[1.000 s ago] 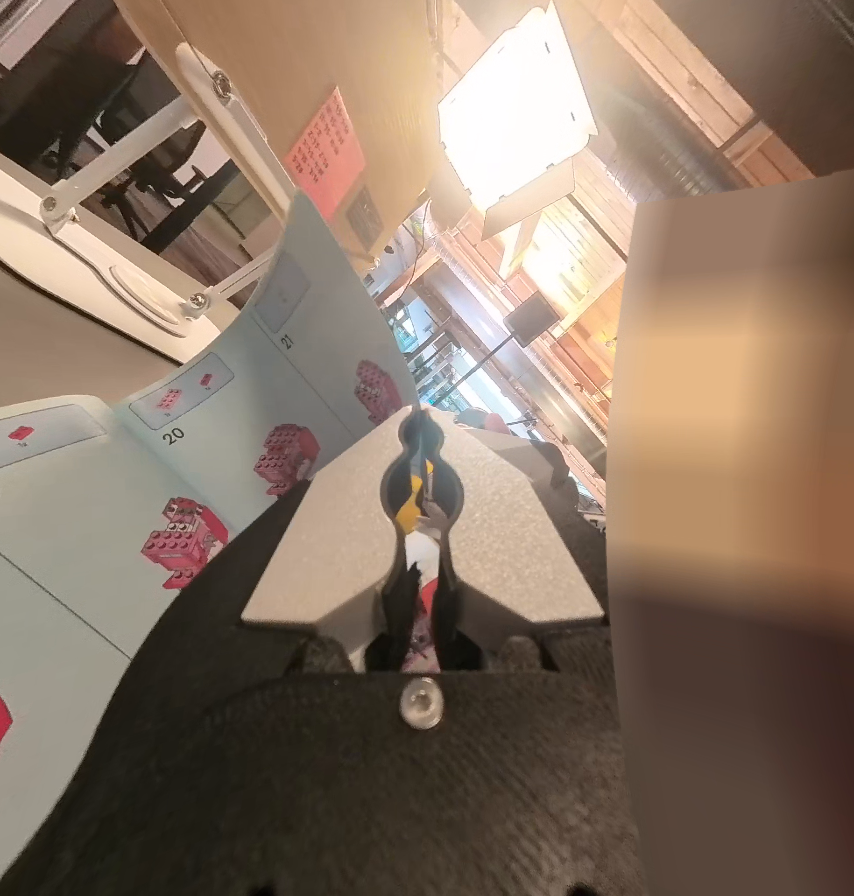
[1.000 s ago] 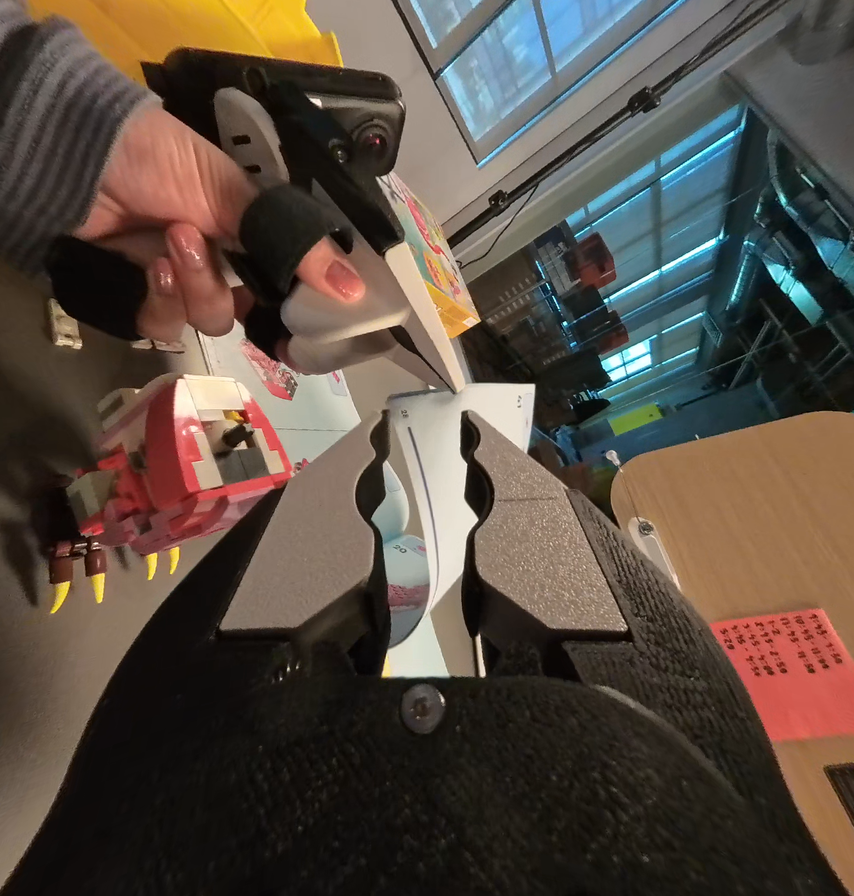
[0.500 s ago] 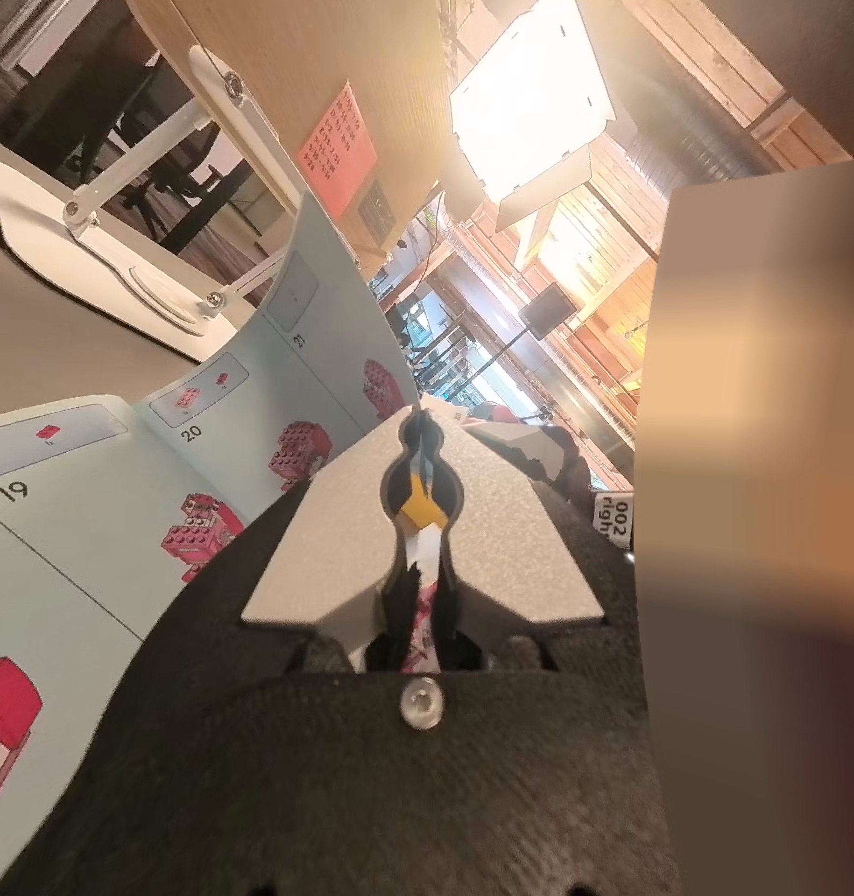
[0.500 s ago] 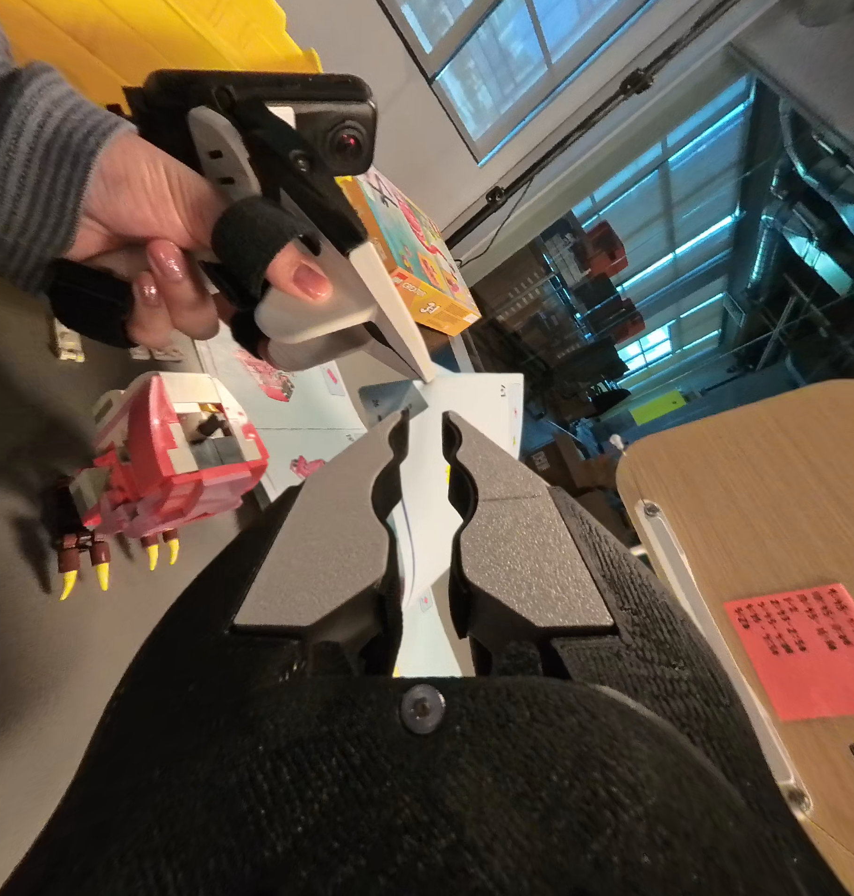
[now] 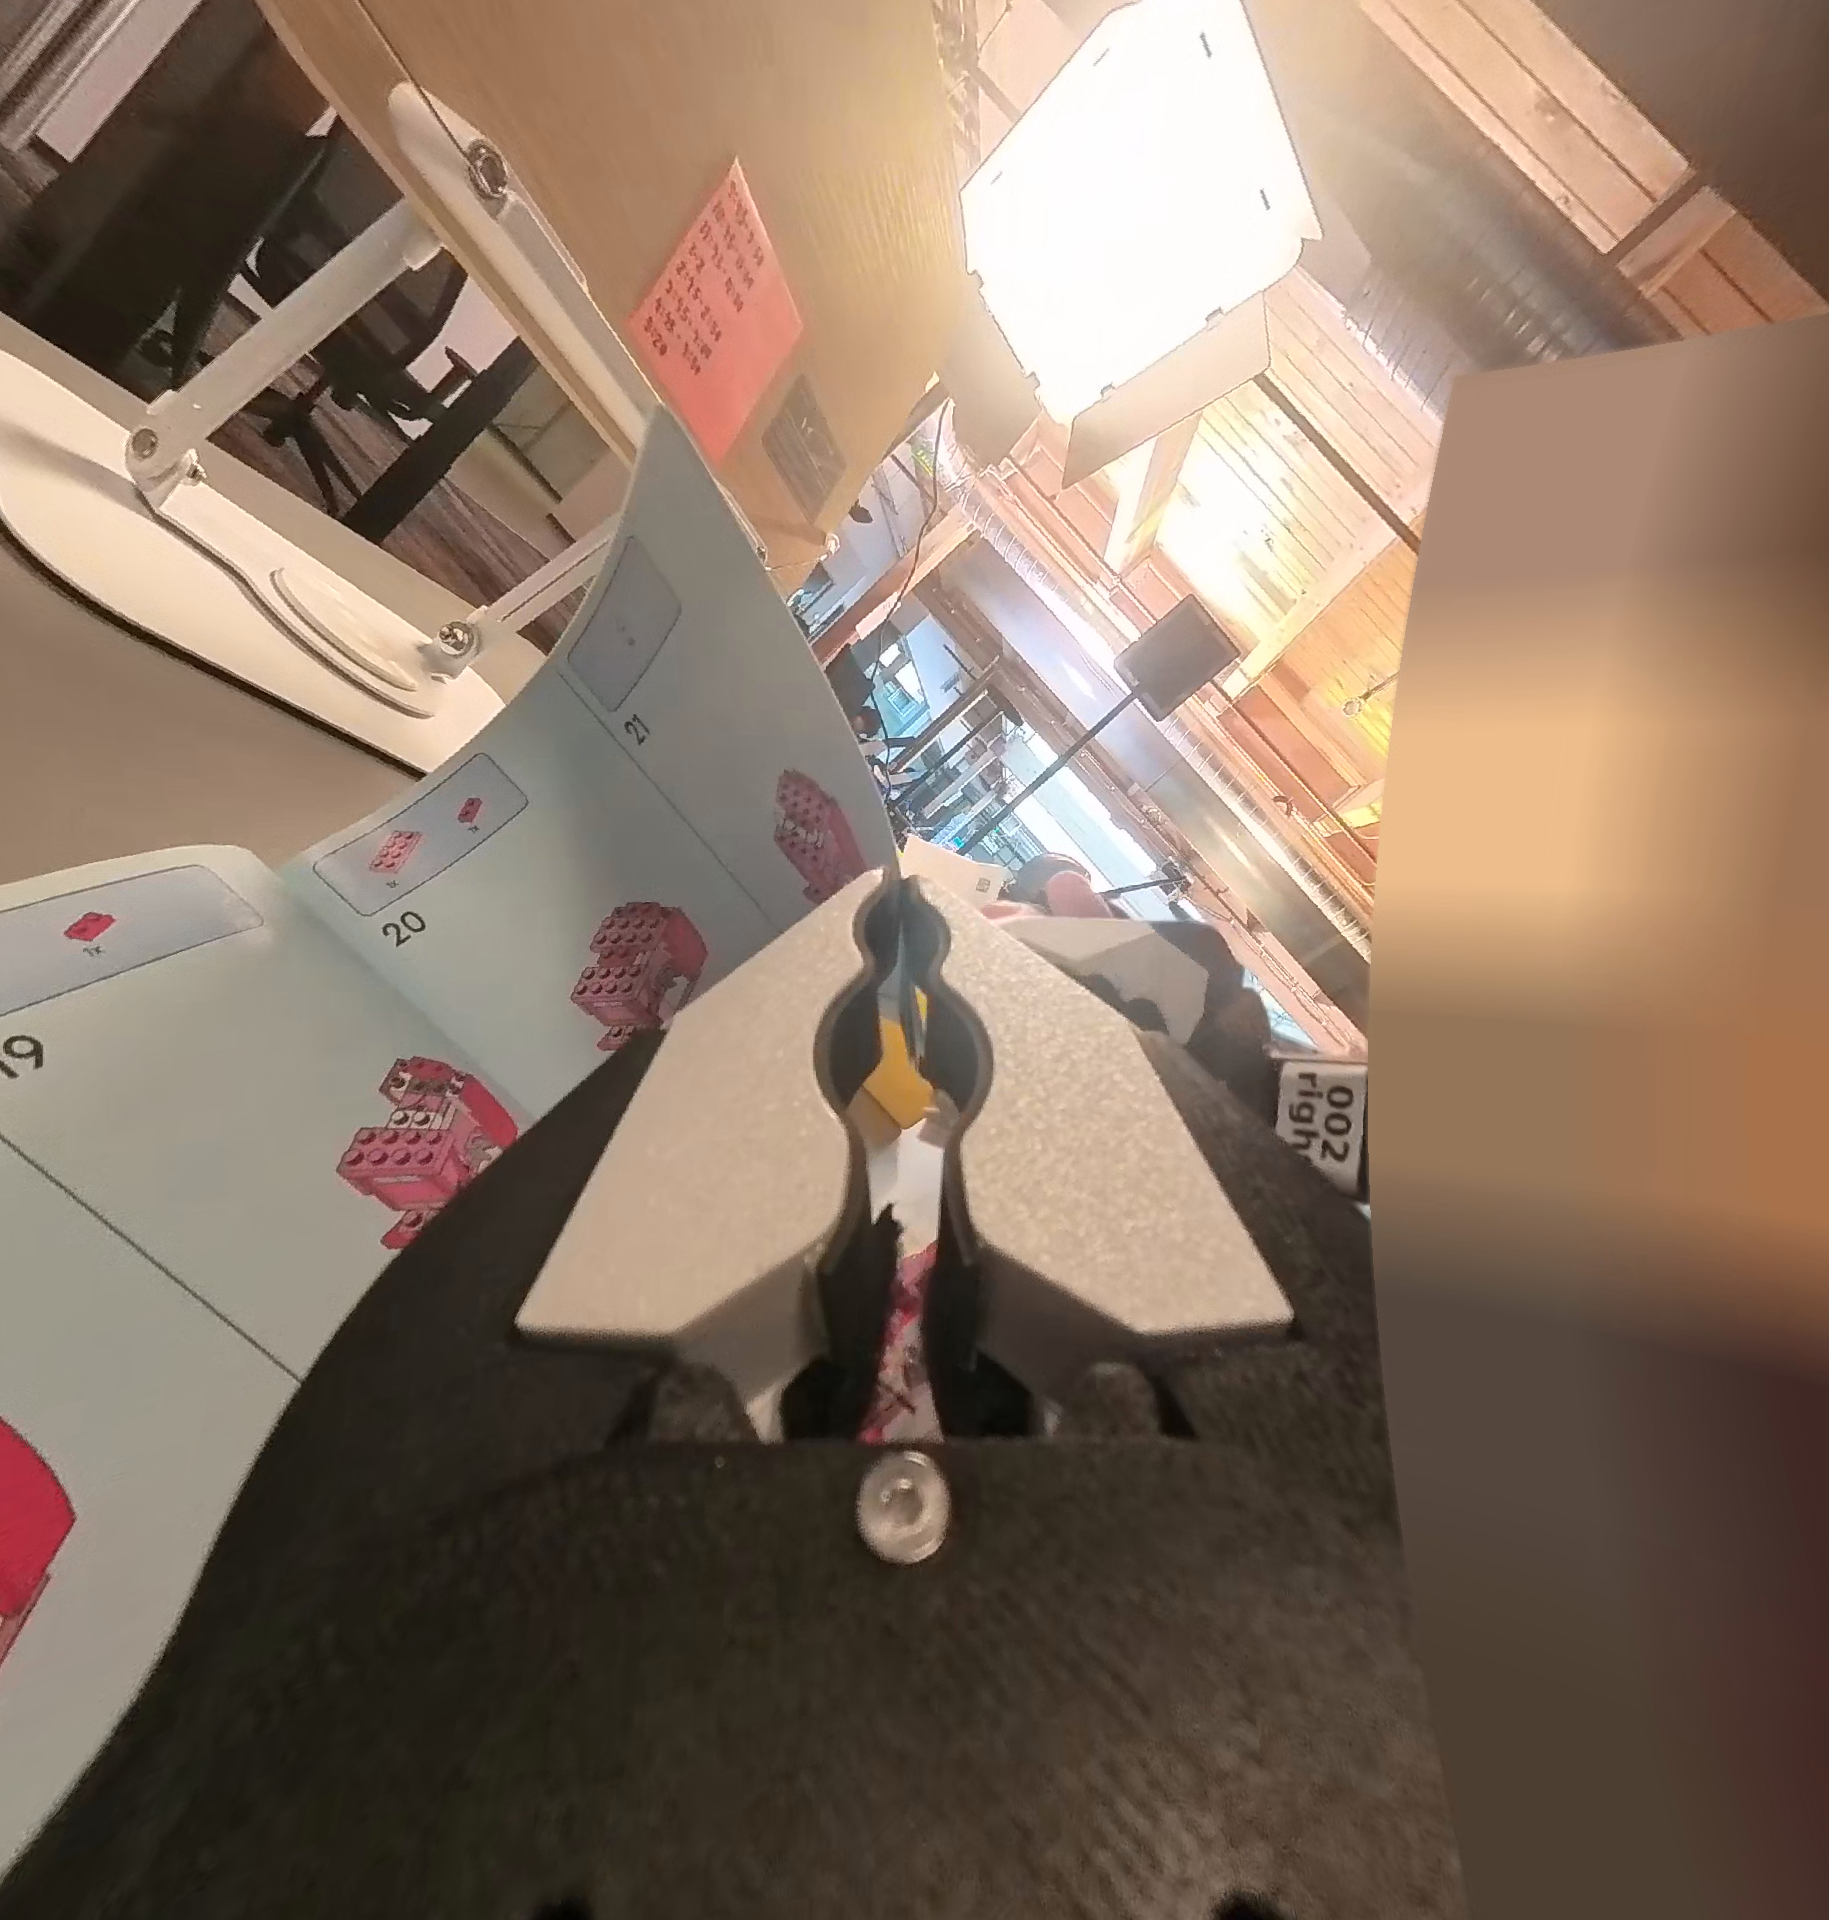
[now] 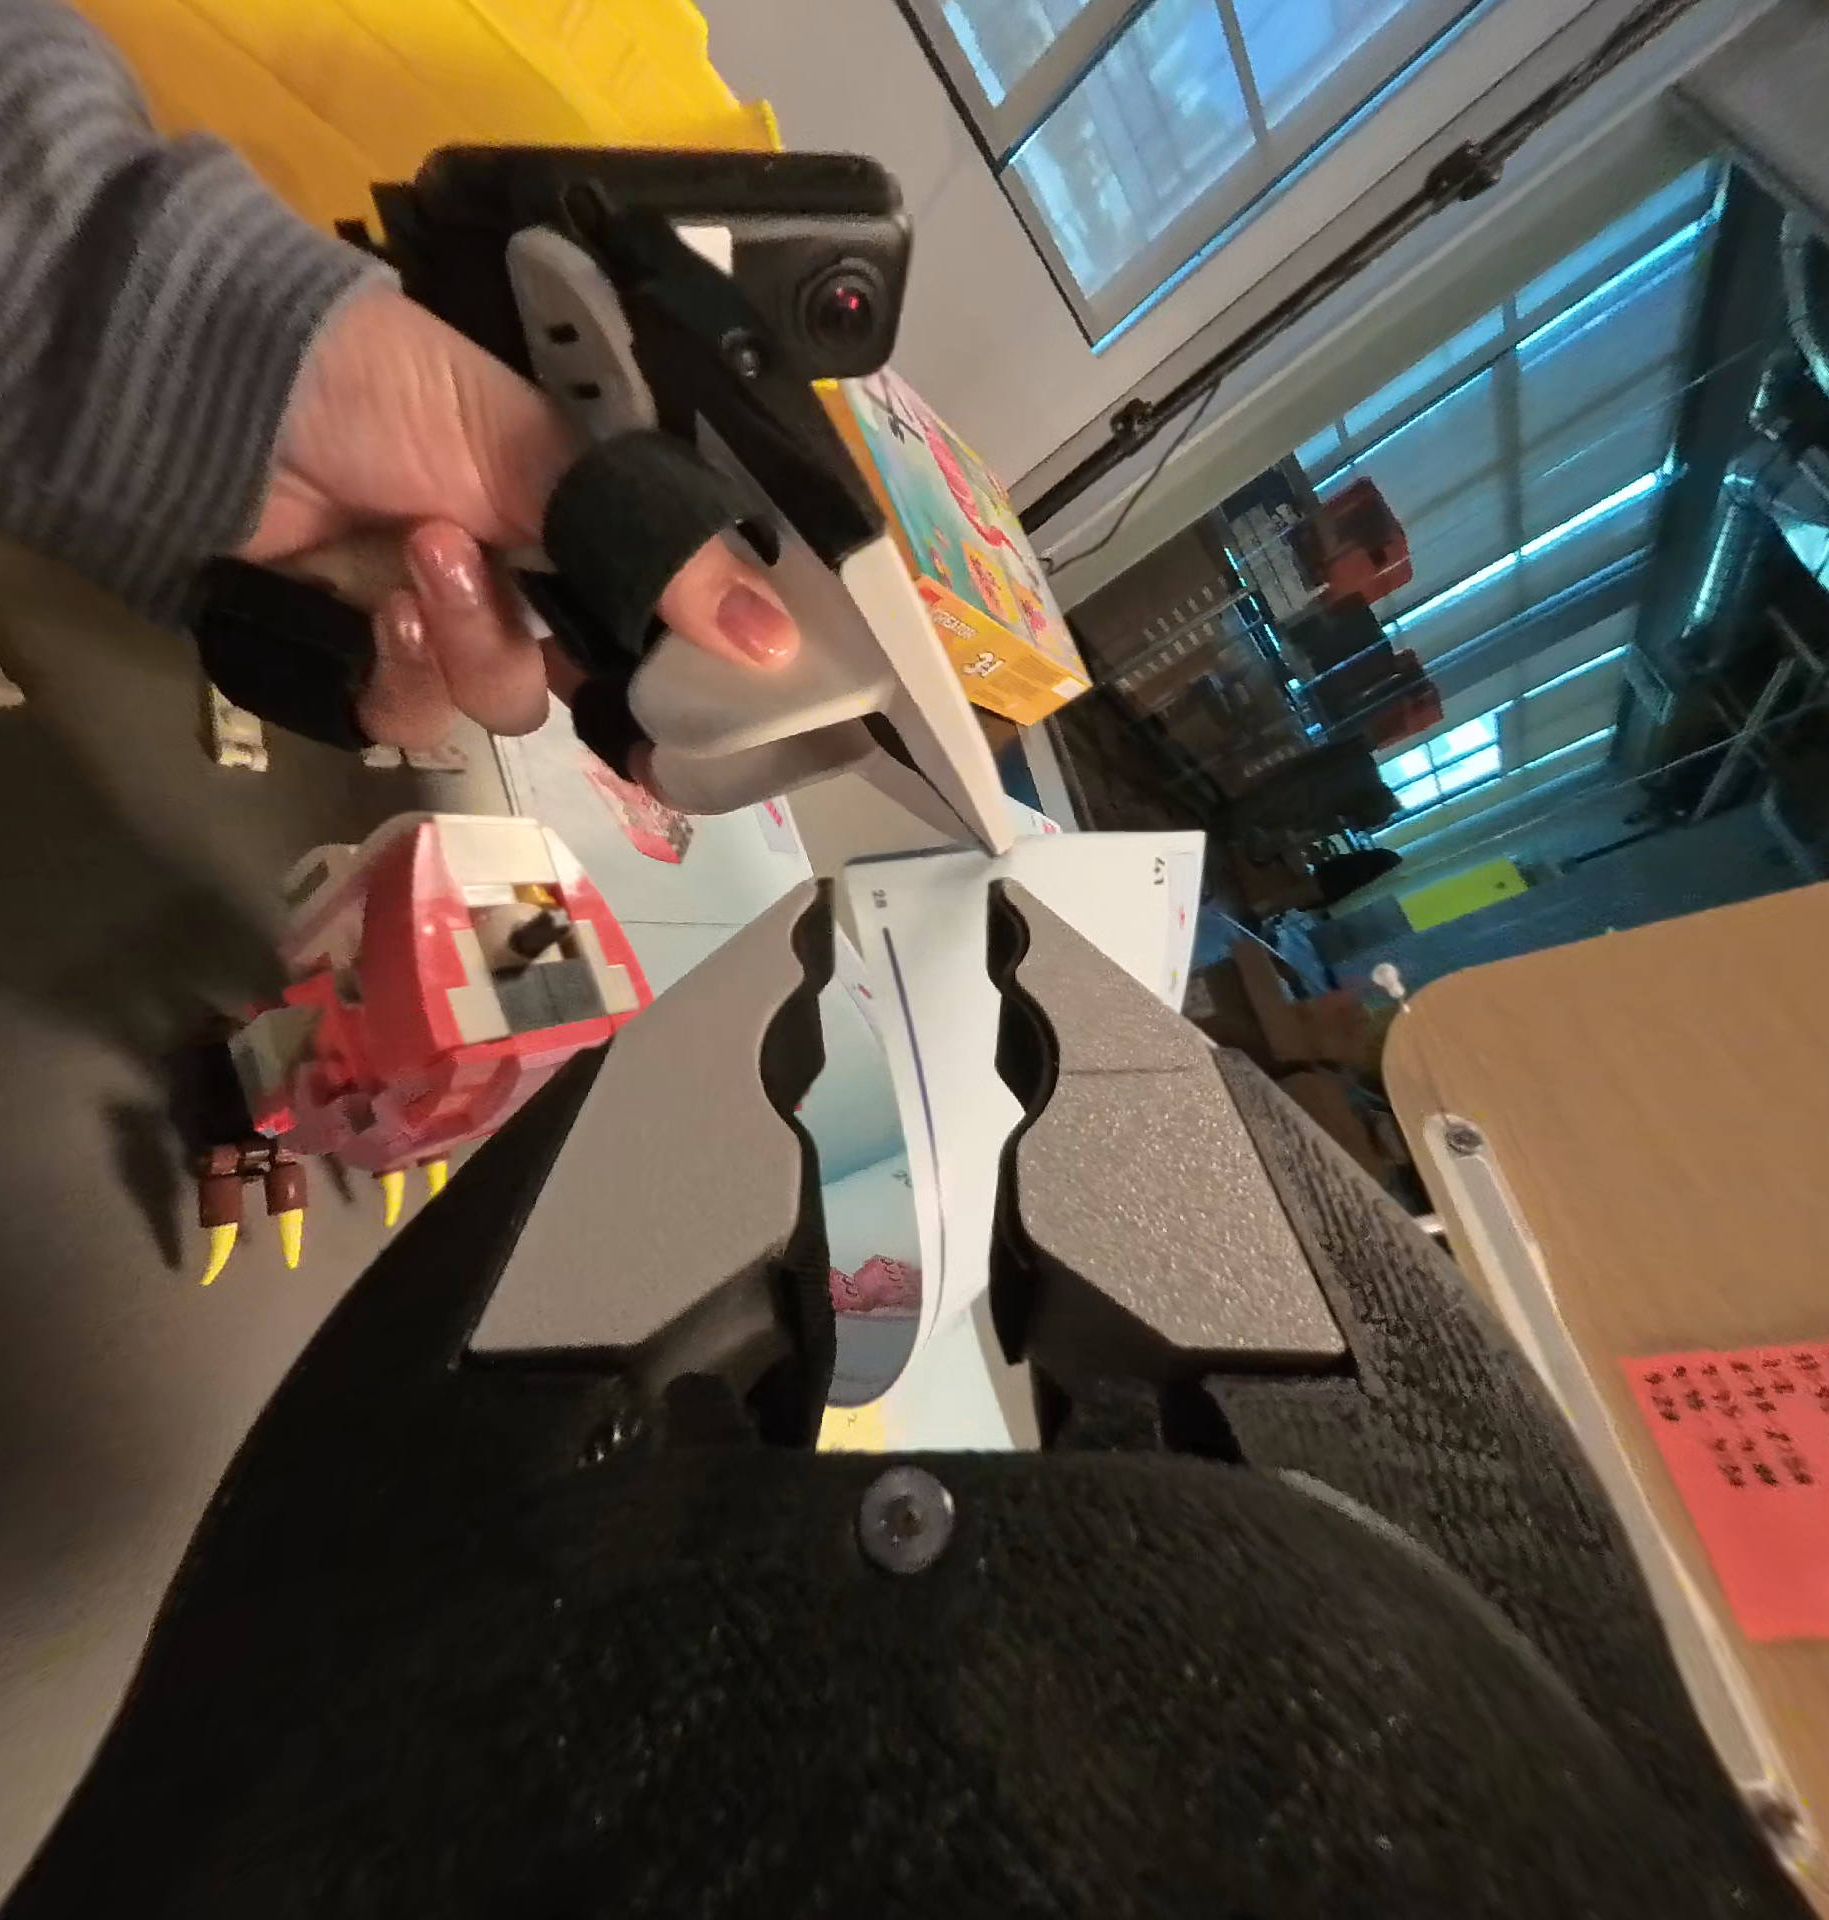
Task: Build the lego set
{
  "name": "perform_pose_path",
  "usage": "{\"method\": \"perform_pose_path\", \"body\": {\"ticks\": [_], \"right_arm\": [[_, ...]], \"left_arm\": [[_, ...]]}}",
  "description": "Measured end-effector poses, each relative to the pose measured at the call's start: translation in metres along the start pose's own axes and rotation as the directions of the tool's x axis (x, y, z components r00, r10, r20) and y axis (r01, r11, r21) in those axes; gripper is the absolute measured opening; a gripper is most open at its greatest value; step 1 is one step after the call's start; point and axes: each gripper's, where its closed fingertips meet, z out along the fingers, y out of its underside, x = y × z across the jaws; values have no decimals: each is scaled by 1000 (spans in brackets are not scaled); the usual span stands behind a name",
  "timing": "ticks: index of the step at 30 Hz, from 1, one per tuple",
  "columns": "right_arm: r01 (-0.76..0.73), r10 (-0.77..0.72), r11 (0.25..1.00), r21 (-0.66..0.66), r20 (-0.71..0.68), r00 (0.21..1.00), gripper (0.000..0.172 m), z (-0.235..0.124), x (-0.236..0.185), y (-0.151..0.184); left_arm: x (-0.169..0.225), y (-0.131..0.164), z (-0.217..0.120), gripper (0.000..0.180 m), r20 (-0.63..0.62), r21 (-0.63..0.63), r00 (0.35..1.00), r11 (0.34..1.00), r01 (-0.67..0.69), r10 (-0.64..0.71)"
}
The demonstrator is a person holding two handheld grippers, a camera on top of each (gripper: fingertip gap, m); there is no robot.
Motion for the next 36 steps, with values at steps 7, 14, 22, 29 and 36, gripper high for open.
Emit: {"method": "perform_pose_path", "body": {"ticks": [7, 14, 22, 29, 36], "right_arm": [[37, -37, 999, -32, -27, 999, 18, 5, -1, 3], [0, 0, 1000, -11, -21, 1000, 10, 0, 4, 1], [-52, 52, 999, 9, 9, 999, 6, -1, 2, 0], [-69, 68, 998, 8, 15, 998, 6, -2, 4, 1], [-82, 82, 997, 12, 22, 996, 6, -3, 4, 0]], "left_arm": [[0, -2, -1, 0, 3, 4, 1000, 1000, -6, 6], [-2, -1, -1, 0, 11, 1, 1000, 1000, 3, -3], [-2, 0, -1, 0, 9, -3, 1000, 1000, 5, -5], [-2, 1, 0, 0, 9, -6, 1000, 1000, 7, -7], [-2, 1, 0, 0, 8, -6, 1000, 1000, 9, -8]]}}
